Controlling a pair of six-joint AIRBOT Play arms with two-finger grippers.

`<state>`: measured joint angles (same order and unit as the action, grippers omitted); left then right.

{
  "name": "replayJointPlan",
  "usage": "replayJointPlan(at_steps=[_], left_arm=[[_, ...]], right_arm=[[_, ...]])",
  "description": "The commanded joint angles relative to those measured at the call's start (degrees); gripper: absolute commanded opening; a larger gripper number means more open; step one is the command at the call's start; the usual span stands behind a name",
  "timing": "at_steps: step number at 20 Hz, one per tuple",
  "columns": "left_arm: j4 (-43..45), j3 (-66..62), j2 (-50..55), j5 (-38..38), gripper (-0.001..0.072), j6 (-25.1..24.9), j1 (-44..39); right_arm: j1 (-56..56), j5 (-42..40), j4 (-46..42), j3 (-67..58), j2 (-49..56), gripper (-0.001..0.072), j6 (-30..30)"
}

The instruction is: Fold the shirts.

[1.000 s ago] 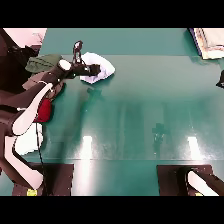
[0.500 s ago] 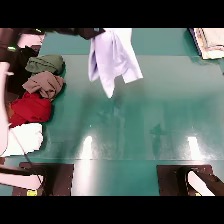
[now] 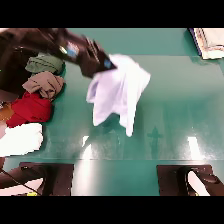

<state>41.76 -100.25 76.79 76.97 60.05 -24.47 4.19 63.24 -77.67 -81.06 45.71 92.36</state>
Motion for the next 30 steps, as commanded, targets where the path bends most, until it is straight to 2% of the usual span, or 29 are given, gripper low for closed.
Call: replayJointPlan(at_steps=[1, 2, 3, 4, 7, 9, 11, 14, 16, 21, 24, 27, 28, 29, 30], left_arm=[[3.6, 13.9, 0.6, -3.8, 0.033, 0.6, -1.0], [6.2, 16.2, 1.0, -5.8, 0.0601, 3.3, -0.6], [8.7, 17.1, 1.4, -6.1, 0.0614, 6.3, 0.2], [10.6, 16.8, 1.4, -4.4, 0.0612, 8.0, 1.8], [10.8, 16.8, 0.0, 6.4, 0.0611, 8.9, 9.5], [10.6, 23.0, -2.6, 8.7, 0.0611, 9.7, 12.5], [10.4, 35.1, -6.3, 5.2, 0.0611, 9.2, 12.5], [9.6, 52.4, -8.3, -2.5, 0.0613, 5.8, 11.6], [6.7, 59.6, -8.3, -7.2, 0.0612, 2.0, 11.6], [1.3, 64.7, -8.3, -14.4, 0.0612, -2.1, 10.7], [1.2, 64.8, -8.3, -16.2, 0.0612, -1.8, 6.1], [1.5, 64.8, -8.3, -19.2, 0.0611, 0.5, 1.7], [1.5, 64.8, -8.3, -19.6, 0.0593, 1.6, 1.0], [1.5, 64.8, -8.3, -19.7, 0.0373, 2.8, 1.0], [1.4, 64.5, -8.3, -19.6, 0.0091, 3.2, 1.2]], right_arm=[[0.0, 1.7, 0.1, 0.0, -0.4, 0.0018, 0.0], [0.0, 2.4, 0.1, 0.0, -0.4, 0.0017, 0.0], [0.0, 2.7, 0.2, 0.0, -0.4, 0.0017, 0.0], [0.0, 2.8, 0.2, 0.0, -0.4, 0.0017, 0.0], [0.0, 3.0, 0.2, 0.0, -0.4, 0.0017, 0.0], [0.0, 3.0, 0.2, 0.0, -0.4, 0.0017, 0.0], [0.0, 3.0, 0.2, 0.0, -0.4, 0.0018, 0.0], [0.0, 3.0, 0.2, 0.1, -0.3, 0.0017, 0.0], [0.0, 3.0, 0.2, 0.1, -0.3, 0.0017, 0.0], [0.0, 3.8, 0.2, 0.1, -0.3, 0.0018, 0.0], [0.0, 4.8, 0.2, 0.1, -0.3, 0.0017, 0.0], [0.0, 4.9, 0.2, 0.1, -0.3, 0.0017, 0.0], [0.0, 4.9, 0.2, 0.1, -0.3, 0.0017, 0.0], [0.0, 4.9, 0.2, 0.1, -0.3, 0.0017, 0.0], [0.0, 5.0, 0.2, 0.1, -0.3, 0.0018, 0.0]])
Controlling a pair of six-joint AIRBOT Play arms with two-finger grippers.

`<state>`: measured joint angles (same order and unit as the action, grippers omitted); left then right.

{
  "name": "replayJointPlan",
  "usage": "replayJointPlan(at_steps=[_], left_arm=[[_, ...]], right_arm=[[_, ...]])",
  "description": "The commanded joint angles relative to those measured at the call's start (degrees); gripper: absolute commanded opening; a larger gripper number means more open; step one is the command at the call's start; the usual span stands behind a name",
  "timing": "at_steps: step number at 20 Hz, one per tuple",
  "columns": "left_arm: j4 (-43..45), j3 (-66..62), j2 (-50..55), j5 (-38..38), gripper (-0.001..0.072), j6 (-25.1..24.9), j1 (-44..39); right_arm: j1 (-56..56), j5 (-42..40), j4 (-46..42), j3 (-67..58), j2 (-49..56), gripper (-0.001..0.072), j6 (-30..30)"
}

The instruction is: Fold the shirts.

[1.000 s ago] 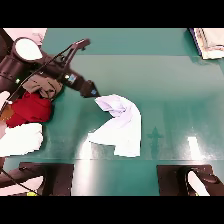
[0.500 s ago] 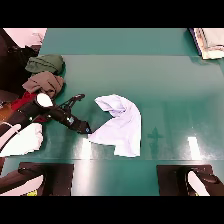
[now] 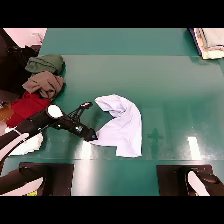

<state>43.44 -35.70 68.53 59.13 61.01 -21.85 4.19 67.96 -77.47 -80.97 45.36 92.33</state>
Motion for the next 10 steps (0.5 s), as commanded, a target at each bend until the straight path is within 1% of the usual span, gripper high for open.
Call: replayJointPlan(at_steps=[1, 3, 5, 6, 8, 9, 10], left_arm=[[0.3, -0.9, 0.0, -0.9, 0.0024, 2.6, -1.1], [2.8, -5.6, -0.7, 4.2, 0.0022, 5.3, 1.2], [7.4, -12.4, -3.2, 9.1, 0.0022, 7.2, 4.8], [10.2, -16.0, -5.1, 11.0, 0.0022, 8.3, 6.9], [15.5, -23.8, -9.0, 14.4, 0.0022, 9.6, 11.2], [17.6, -27.0, -10.6, 15.8, 0.0022, 9.6, 12.8], [19.7, -30.0, -12.2, 17.0, 0.0023, 9.6, 14.0]], right_arm=[[0.0, 0.3, 0.7, 0.0, 0.0, 0.0017, 0.0], [-0.1, 1.2, 5.9, 0.0, 1.4, 0.0018, -0.6], [-0.2, 5.6, 15.0, 0.0, 5.2, 0.0017, -5.9], [-0.2, 8.6, 20.3, 0.0, 7.9, 0.0017, -7.5], [-1.5, 11.8, 26.7, 0.0, 13.6, 0.0018, -8.0], [-3.4, 11.7, 26.8, 0.0, 16.3, 0.0054, -8.0], [-6.3, 11.5, 26.7, 0.0, 19.2, 0.0248, -8.0]])
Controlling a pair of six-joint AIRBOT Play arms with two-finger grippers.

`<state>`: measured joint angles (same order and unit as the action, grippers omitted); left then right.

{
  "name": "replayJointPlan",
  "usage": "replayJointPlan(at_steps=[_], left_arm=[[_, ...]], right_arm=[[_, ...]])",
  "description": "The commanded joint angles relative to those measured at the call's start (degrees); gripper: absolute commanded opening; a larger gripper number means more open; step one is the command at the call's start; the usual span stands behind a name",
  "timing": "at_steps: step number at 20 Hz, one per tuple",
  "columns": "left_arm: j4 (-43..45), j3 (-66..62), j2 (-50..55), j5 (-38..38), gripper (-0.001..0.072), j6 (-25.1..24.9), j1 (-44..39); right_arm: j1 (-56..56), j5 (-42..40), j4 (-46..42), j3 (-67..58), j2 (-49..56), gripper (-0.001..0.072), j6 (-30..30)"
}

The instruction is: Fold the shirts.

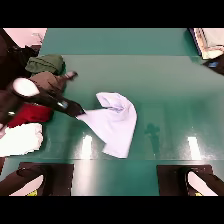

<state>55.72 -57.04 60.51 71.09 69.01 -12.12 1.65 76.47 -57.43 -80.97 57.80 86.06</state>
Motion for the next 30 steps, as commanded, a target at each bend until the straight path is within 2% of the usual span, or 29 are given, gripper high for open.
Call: replayJointPlan(at_steps=[1, 2, 3, 10, 14, 18, 19, 21, 25, 27, 30], left_arm=[[9.2, -11.1, -5.4, 6.1, 0.0023, 1.7, 4.7], [11.6, -13.2, -5.9, 7.0, 0.0023, 1.7, 4.7], [12.7, -15.0, -6.3, 7.8, 0.0023, 1.8, 4.7], [13.6, -17.4, -6.5, 8.9, 0.0023, 5.8, 4.7], [13.5, -17.4, -6.5, 9.1, 0.0023, 6.2, 4.7], [13.3, -17.4, -6.5, 9.0, 0.0023, 6.2, 4.7], [13.3, -17.4, -6.5, 9.0, 0.0023, 6.2, 4.7], [13.3, -17.4, -6.5, 9.1, 0.0023, 6.2, 4.7], [16.2, -21.3, -6.5, 8.2, 0.0022, 6.7, 4.7], [19.3, -29.8, -6.5, 6.2, 0.0022, 9.0, 4.7], [17.4, -46.1, -6.5, 3.3, 0.0022, 9.1, 4.7]], right_arm=[[-6.5, 2.6, 6.7, 0.0, 9.6, 0.0423, -1.8], [-9.6, 2.1, 6.7, 0.0, 12.6, 0.0533, -1.8], [-13.1, 0.9, 6.7, 0.0, 16.0, 0.0553, -1.8], [-29.6, -15.4, 6.8, 0.0, 36.1, 0.0551, -1.7], [-31.2, -20.0, 6.8, 0.0, 42.7, 0.0549, 2.1], [-31.2, -23.6, 10.6, 0.0, 45.5, 0.0546, 2.4], [-31.2, -24.1, 11.6, 0.0, 46.0, 0.0479, 2.4], [-31.2, -25.6, 11.6, -0.1, 45.8, 0.0014, 2.1], [-27.8, -27.8, 6.6, -0.1, 37.9, 0.0015, 1.7], [-24.0, -27.2, 1.7, -0.1, 29.7, 0.0015, 1.7], [-18.5, -26.1, -3.5, -0.1, 13.2, 0.0014, 1.3]])
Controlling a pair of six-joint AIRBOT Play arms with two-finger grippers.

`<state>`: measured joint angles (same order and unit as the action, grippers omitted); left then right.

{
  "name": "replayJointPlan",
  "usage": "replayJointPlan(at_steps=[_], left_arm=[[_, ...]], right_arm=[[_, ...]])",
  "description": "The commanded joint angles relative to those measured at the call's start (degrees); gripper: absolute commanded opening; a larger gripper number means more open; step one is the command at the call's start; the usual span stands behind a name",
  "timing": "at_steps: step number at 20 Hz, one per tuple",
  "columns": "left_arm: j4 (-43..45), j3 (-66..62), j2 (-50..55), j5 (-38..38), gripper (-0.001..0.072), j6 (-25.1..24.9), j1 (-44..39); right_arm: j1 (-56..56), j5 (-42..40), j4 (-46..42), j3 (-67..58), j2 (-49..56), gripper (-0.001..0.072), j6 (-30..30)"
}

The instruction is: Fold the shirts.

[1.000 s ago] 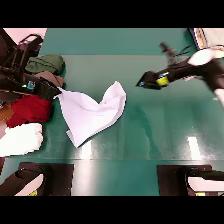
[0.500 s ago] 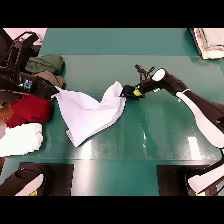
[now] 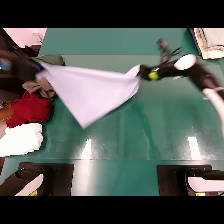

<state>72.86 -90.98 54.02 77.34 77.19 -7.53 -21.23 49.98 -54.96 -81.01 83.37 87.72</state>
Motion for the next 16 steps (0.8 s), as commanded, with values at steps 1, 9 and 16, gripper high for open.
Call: replayJointPlan(at_steps=[1, 9, 16], left_arm=[[-1.5, -17.6, 0.0, -3.8, 0.0022, 0.9, 0.1], [-20.0, -30.8, -3.1, -7.7, 0.0022, 0.9, 0.1], [-9.7, -14.1, -1.0, -0.3, 0.0022, 3.9, 0.1]], right_arm=[[5.8, 0.5, -7.5, -0.1, -17.9, 0.0014, -0.4], [8.6, 2.9, -9.6, 0.0, -45.9, 0.0015, -1.8], [8.6, 30.1, -9.5, 0.7, -41.3, 0.0014, 9.0]])
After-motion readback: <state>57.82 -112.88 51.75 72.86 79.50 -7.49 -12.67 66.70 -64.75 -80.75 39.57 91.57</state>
